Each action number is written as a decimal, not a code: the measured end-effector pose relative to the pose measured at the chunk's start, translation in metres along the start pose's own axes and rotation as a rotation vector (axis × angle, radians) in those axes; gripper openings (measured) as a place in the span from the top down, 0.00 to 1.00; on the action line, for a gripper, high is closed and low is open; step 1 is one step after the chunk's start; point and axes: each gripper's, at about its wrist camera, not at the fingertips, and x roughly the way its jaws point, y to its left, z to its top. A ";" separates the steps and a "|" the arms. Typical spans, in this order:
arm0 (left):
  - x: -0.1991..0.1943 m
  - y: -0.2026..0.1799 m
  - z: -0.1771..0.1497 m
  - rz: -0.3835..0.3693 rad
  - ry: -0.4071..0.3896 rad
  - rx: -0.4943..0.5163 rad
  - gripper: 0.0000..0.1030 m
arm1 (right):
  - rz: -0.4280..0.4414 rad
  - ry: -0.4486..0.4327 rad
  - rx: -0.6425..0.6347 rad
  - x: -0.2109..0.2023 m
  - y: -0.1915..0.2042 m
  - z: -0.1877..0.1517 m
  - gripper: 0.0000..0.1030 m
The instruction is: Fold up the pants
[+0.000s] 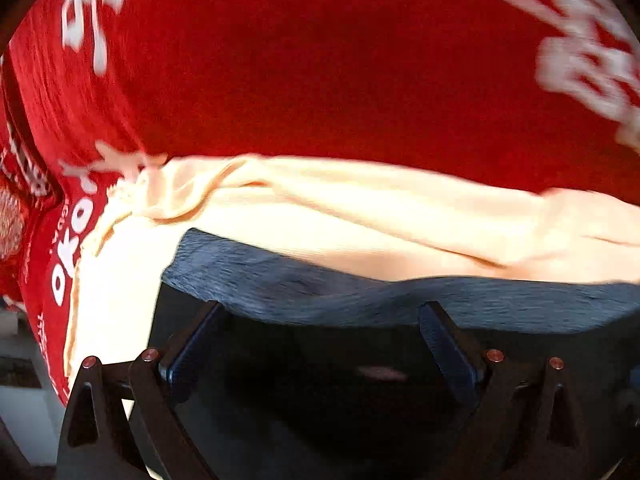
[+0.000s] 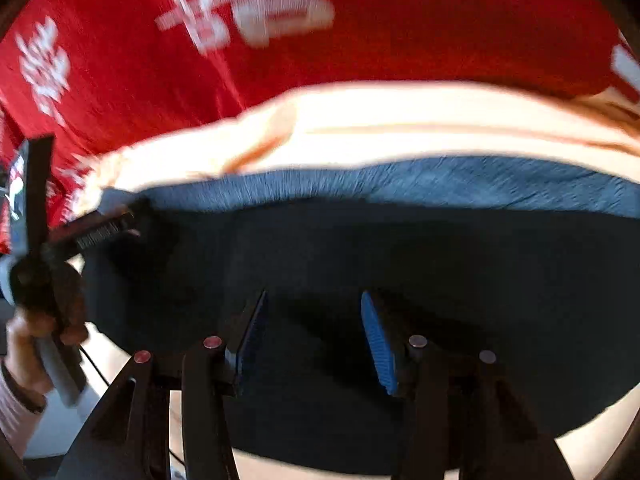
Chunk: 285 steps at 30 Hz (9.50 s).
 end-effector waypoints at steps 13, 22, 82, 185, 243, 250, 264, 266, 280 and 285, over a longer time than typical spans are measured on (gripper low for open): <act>-0.025 0.057 -0.050 -0.096 0.067 0.046 0.05 | 0.284 0.031 0.207 -0.041 -0.008 -0.088 0.44; -0.010 0.069 -0.077 -0.132 0.083 -0.016 0.00 | 0.420 0.024 0.334 -0.018 -0.009 -0.133 0.51; -0.075 -0.122 -0.151 -0.241 0.077 0.272 0.00 | -0.103 -0.026 0.250 -0.064 -0.124 -0.105 0.87; -0.201 -0.423 -0.120 -0.298 0.045 0.294 0.14 | 0.502 -0.379 0.882 -0.116 -0.408 -0.114 0.69; -0.188 -0.161 -0.099 -0.626 0.055 0.222 0.07 | -0.223 -0.100 -0.089 -0.096 -0.077 -0.116 0.54; -0.158 -0.200 -0.098 -0.630 0.157 0.250 0.41 | -0.175 -0.087 0.028 -0.099 -0.122 -0.124 0.60; -0.157 -0.179 -0.117 -0.638 0.226 0.249 0.86 | -0.128 -0.138 0.121 -0.131 -0.172 -0.118 0.71; -0.159 -0.182 -0.119 -0.623 0.209 0.260 0.86 | -0.104 -0.165 0.164 -0.129 -0.190 -0.101 0.71; -0.164 -0.169 -0.118 -0.550 0.167 0.226 0.85 | -0.111 -0.195 0.091 -0.126 -0.174 -0.067 0.76; -0.166 -0.166 -0.120 -0.516 0.165 0.195 0.74 | -0.057 -0.243 0.093 -0.126 -0.183 -0.017 0.76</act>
